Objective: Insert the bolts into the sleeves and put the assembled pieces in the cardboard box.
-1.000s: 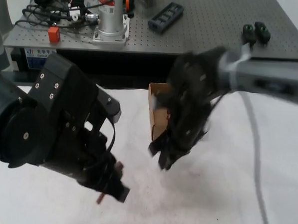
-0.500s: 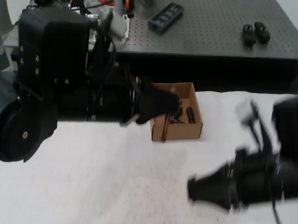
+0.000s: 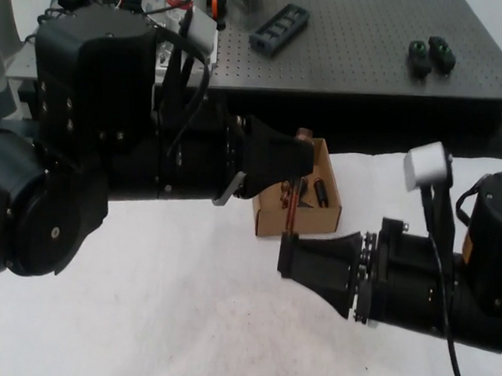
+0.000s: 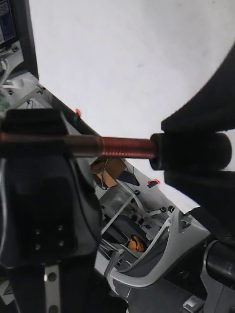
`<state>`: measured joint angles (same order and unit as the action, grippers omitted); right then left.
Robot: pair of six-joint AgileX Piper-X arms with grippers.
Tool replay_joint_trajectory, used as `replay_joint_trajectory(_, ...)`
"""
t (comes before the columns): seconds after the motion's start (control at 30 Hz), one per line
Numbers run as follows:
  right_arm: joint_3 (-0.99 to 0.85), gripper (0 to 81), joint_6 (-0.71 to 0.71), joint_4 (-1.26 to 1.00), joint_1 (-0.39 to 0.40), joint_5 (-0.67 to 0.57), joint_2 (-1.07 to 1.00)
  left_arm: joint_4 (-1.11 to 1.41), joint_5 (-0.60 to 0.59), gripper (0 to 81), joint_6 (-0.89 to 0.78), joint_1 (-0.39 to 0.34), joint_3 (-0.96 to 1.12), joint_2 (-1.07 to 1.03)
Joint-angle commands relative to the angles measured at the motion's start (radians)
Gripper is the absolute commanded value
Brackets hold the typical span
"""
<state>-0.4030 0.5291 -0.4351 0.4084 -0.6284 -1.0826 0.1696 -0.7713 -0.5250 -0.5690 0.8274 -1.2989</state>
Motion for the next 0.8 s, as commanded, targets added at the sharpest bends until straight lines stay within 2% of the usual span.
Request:
replay_joint_trajectory(0.0, -0.011, 0.8, 0.010, -0.045, 0.001, 0.027, 0.014, 0.025, -0.027, 0.7, -0.015, -0.003, 0.007, 0.005)
replay_joint_trajectory(0.2, -0.011, 0.8, 0.017, -0.054, 0.001, 0.029, 0.014, 0.019, -0.047, 0.7, -0.015, -0.003, 0.007, 0.005)
replay_joint_trajectory(0.4, -0.011, 0.8, 0.017, -0.084, 0.001, 0.084, 0.014, 0.011, -0.056, 1.6, -0.015, -0.003, 0.007, 0.005)
replay_joint_trajectory(0.47, -0.011, 0.8, 0.017, -0.110, -0.001, 0.092, 0.014, 0.002, -0.056, 11.9, -0.030, -0.003, 0.007, 0.005)
replay_joint_trajectory(0.6, -0.011, 0.8, 0.008, -0.108, -0.036, 0.104, 0.014, -0.013, -0.014, 47.0, -0.030, -0.003, 0.007, 0.005)
replay_joint_trajectory(0.63, -0.011, 0.8, -0.002, -0.105, -0.056, 0.113, 0.014, -0.017, 0.011, 51.9, -0.030, -0.003, 0.007, 0.005)
replay_joint_trajectory(0.7, -0.011, 0.8, -0.046, -0.102, -0.106, 0.171, 0.014, -0.019, 0.038, 51.1, -0.028, -0.001, 0.007, 0.005)
replay_joint_trajectory(0.77, -0.020, 0.8, -0.153, -0.094, -0.159, 0.233, 0.003, -0.023, 0.024, 45.4, -0.033, 0.006, 0.007, 0.005)
